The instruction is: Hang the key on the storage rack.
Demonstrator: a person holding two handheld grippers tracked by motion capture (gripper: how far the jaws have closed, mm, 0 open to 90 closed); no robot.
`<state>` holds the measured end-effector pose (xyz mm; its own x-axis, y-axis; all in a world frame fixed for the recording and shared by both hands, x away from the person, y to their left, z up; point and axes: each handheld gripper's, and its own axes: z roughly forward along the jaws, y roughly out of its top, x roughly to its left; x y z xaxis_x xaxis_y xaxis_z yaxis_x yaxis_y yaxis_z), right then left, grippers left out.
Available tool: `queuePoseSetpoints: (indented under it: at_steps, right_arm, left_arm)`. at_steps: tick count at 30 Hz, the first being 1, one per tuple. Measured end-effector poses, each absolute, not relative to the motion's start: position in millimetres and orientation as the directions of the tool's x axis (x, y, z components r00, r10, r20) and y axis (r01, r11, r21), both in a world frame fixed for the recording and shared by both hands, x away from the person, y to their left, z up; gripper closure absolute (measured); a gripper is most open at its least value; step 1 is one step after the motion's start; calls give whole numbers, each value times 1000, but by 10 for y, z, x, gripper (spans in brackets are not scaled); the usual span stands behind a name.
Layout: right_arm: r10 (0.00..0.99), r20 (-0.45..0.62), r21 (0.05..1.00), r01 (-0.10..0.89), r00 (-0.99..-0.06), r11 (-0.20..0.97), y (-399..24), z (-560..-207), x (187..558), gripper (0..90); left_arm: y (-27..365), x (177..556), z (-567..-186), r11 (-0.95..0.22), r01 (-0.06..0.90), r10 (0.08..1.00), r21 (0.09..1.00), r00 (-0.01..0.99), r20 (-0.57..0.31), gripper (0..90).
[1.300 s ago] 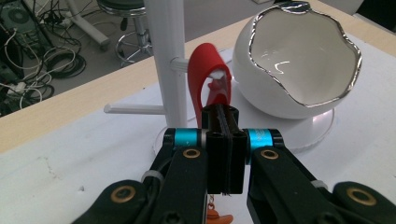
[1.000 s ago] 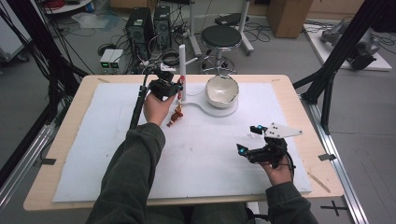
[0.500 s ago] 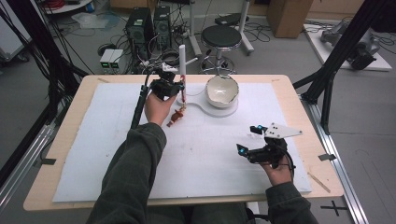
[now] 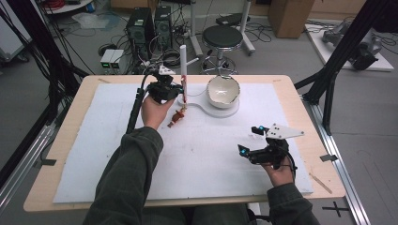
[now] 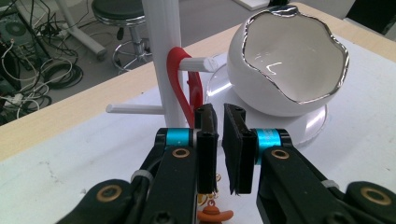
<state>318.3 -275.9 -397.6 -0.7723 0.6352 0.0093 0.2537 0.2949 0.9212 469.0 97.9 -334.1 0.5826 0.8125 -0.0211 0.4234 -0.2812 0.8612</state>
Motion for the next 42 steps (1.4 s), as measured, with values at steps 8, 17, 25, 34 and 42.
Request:
queuePoseSetpoints:
  at_steps: [8, 17, 25, 34, 42]
  right_arm:
    - [641, 6, 922, 253, -767, 294, -2762, -3978, 3189, 94]
    - [644, 9, 923, 254, -765, 288, -2768, -3974, 3186, 94]
    - [652, 17, 927, 257, -758, 275, -2783, -3970, 3189, 94]
    - [659, 25, 926, 265, -752, 268, -2788, -3967, 3189, 94]
    - [654, 20, 926, 260, -757, 273, -2771, -3966, 3195, 94]
  left_arm:
    - [1090, 4595, -3333, -287, 420, 798, 861, 602, -28, 792]
    - [1176, 4450, -3328, -280, 403, 783, 871, 621, -36, 763]
    - [1239, 4341, -3302, -287, 388, 769, 876, 638, -30, 724]
    - [1307, 4242, -3294, -288, 369, 753, 884, 657, -29, 671]
    - [1312, 4186, -3295, -310, 363, 729, 879, 684, -26, 623]
